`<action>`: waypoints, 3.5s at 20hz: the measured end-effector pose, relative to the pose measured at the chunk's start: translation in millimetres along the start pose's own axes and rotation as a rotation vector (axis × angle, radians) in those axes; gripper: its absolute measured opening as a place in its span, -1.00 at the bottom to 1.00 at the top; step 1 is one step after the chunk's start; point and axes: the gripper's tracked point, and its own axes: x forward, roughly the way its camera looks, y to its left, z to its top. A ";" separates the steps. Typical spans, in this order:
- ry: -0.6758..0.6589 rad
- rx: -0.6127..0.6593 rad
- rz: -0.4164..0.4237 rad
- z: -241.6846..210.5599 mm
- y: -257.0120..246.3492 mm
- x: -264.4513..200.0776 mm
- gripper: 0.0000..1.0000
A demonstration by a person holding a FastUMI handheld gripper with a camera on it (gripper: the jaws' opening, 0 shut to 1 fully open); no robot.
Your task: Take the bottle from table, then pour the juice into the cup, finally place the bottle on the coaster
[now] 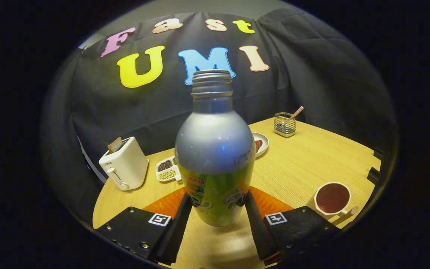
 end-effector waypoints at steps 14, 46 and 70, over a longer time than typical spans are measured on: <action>0.029 -0.066 -0.024 -15.4 -2.7 68.1 0.54; 0.022 -0.217 0.116 -25.0 6.7 30.0 0.97; -0.309 -0.283 0.288 108.0 33.3 -172.4 0.97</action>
